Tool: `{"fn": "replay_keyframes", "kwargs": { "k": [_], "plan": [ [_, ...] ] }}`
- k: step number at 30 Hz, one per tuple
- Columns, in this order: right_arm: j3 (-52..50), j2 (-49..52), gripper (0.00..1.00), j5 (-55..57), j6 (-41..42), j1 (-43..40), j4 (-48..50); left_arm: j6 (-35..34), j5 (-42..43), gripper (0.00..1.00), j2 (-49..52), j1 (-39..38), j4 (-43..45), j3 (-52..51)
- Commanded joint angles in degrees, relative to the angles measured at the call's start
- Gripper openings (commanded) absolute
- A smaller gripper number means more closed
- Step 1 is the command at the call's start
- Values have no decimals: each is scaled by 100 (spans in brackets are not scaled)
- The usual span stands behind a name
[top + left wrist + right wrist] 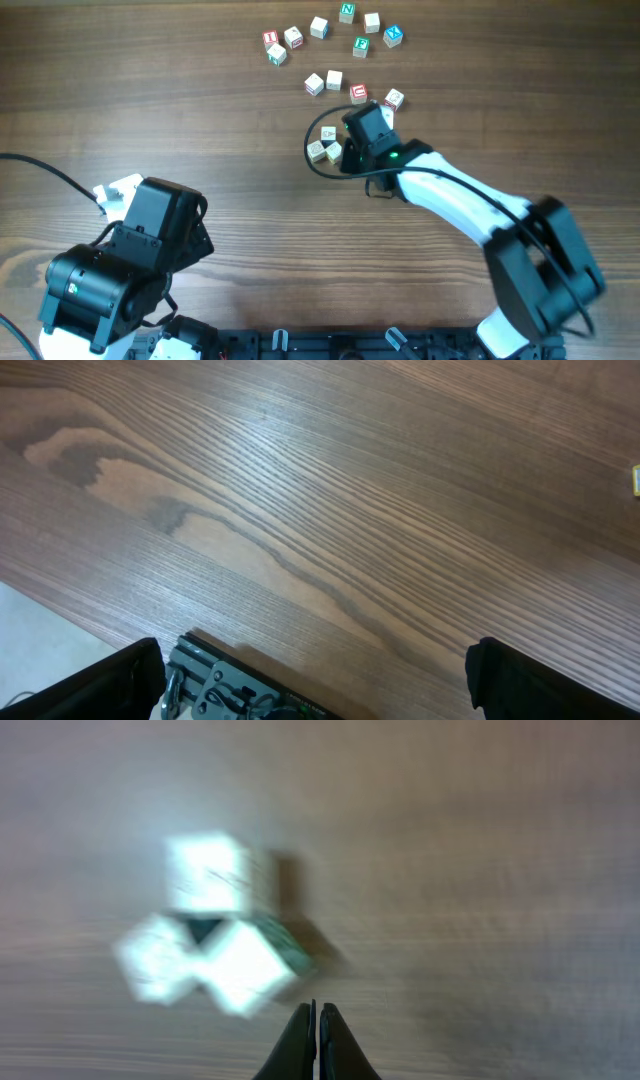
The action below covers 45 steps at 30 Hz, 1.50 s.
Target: Form a circle
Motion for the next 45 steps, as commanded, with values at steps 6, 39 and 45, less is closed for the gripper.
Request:
{"fn": "replay_keyframes", "kwargs": {
  "k": [6,39,45],
  "plan": [
    [7,-131,4,-752,9,-590,782,-94,-4,100,-13,33,0,-22],
    [7,1357,5,-1027,-140,-575,2264,-94,-4,100,-13,33,0,-22],
    [7,1364,5,-1355,-415,-575,2367,-94,-4,100,-13,33,0,-22]
  ]
}}
